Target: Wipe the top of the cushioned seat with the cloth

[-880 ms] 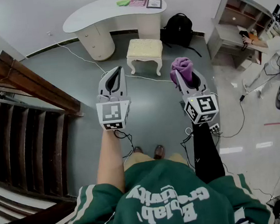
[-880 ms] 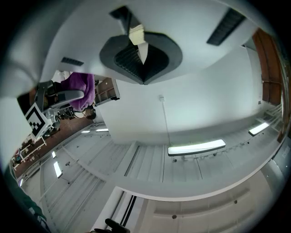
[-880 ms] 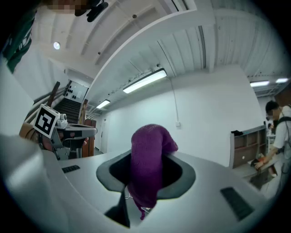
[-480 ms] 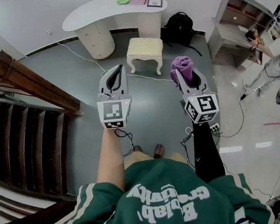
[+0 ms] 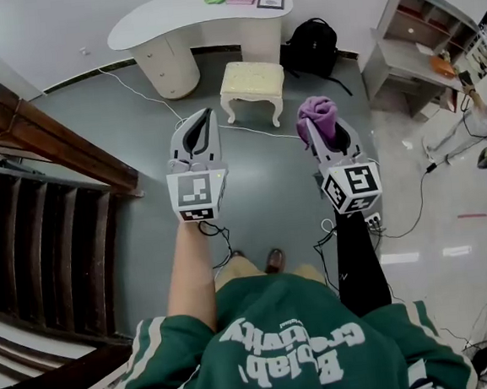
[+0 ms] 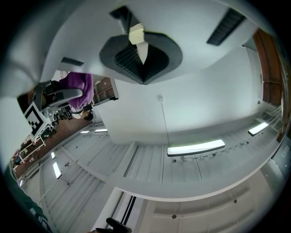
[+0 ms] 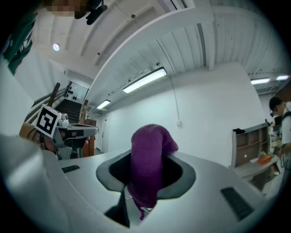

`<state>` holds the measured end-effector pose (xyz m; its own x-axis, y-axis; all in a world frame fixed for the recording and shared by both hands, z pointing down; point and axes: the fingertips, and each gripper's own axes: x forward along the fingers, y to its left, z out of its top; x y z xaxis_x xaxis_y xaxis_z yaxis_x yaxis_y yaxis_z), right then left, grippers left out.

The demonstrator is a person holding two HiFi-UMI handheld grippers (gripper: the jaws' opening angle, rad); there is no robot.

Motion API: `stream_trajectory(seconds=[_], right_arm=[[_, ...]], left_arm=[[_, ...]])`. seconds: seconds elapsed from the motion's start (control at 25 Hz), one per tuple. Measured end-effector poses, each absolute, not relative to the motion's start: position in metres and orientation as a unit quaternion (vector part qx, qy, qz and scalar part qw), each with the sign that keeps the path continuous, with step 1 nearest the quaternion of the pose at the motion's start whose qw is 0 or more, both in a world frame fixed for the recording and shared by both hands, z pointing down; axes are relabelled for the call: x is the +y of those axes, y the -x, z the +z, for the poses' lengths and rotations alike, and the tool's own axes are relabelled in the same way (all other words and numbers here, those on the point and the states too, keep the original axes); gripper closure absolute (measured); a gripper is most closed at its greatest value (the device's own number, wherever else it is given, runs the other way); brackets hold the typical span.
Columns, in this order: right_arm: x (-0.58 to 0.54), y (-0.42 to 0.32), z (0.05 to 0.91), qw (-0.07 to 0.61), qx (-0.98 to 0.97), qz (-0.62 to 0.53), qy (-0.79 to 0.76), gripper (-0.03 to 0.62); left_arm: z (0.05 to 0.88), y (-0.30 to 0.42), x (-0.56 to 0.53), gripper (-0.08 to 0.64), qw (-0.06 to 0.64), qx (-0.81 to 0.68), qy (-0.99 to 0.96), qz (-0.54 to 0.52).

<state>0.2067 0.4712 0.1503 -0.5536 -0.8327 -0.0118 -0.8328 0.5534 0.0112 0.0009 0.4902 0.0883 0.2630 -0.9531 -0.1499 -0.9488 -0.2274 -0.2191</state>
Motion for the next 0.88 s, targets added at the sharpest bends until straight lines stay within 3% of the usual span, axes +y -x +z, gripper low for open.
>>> stream_trajectory(seconds=[0.44,0.88], right_arm=[[0.455,-0.189,0.162,-0.005,0.884,-0.002,0.468,0.454],[0.357,-0.159,0.173,-0.029,0.873,-0.004,0.487,0.453]], left_arm=[[0.091,0.023,0.476,0.545,0.135,0.612,0.779,-0.015],[0.1,0.051,0.363,0.545,0.134,0.588,0.798,-0.01]])
